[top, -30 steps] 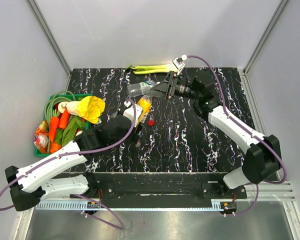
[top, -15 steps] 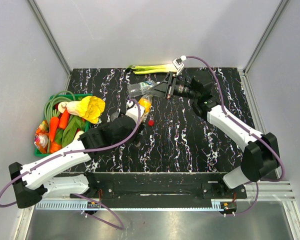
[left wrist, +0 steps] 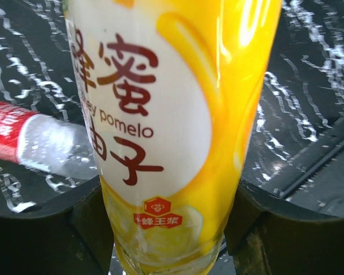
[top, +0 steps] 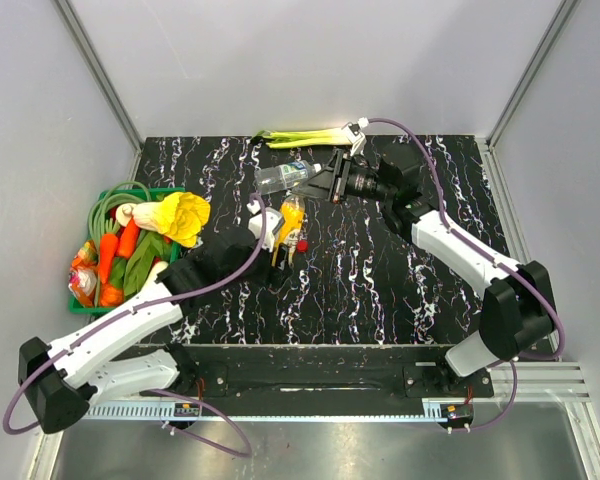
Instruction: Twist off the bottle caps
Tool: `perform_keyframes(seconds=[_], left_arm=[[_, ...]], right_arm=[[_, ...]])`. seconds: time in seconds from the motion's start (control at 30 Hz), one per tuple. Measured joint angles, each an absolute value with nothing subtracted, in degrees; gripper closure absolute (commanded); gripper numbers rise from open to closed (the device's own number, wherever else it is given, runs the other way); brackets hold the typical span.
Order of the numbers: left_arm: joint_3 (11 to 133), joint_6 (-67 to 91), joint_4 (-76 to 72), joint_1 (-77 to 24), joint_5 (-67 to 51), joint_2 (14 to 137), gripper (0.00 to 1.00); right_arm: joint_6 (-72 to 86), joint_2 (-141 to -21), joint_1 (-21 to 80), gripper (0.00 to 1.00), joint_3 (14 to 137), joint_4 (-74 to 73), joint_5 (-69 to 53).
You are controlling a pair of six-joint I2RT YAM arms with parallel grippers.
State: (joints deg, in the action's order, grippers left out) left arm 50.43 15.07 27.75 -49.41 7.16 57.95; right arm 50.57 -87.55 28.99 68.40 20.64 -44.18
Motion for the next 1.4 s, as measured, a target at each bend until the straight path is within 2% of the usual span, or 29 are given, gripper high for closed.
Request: perform_keyframes(seconds=[0.27,0.5,0.77,1.0,1.03,1.27,1.4], left_arm=[[43.07,17.58,17.76,-40.51,-15.86,53.78,0.82],[38.96,23.22,8.14,-36.62,-32.05,52.36,0.80],[38.04,28.12,-1.87,-35.62,-46.15,52.12,0.80],[37.98,29.39,-5.58,-35.62,-51.46,52.12,0.80],[37.98,29.36,-5.67,-35.62,-51.72,52.10,0.80],[39.00,26.15,-1.39,-35.66,-51.27,50.87,0.80],[40.58,22.65,3.77,-36.14,-50.48,49.95,0.80]], right_arm=[[49.76,-87.55,28.99,1.00,68.27,21.34,-46.76],[51.31,-87.02,28.99,1.00,68.14,27.64,-52.34],[57.43,-86.04,29.02,1.00,67.79,39.97,-58.02],[60.73,-85.78,29.12,1.00,67.79,46.78,-60.69],[60.86,-85.78,29.12,0.96,67.79,47.11,-60.80],[61.36,-85.78,29.15,0.32,67.72,48.38,-60.97],[61.08,-85.78,29.19,0.13,67.24,48.51,-60.10]])
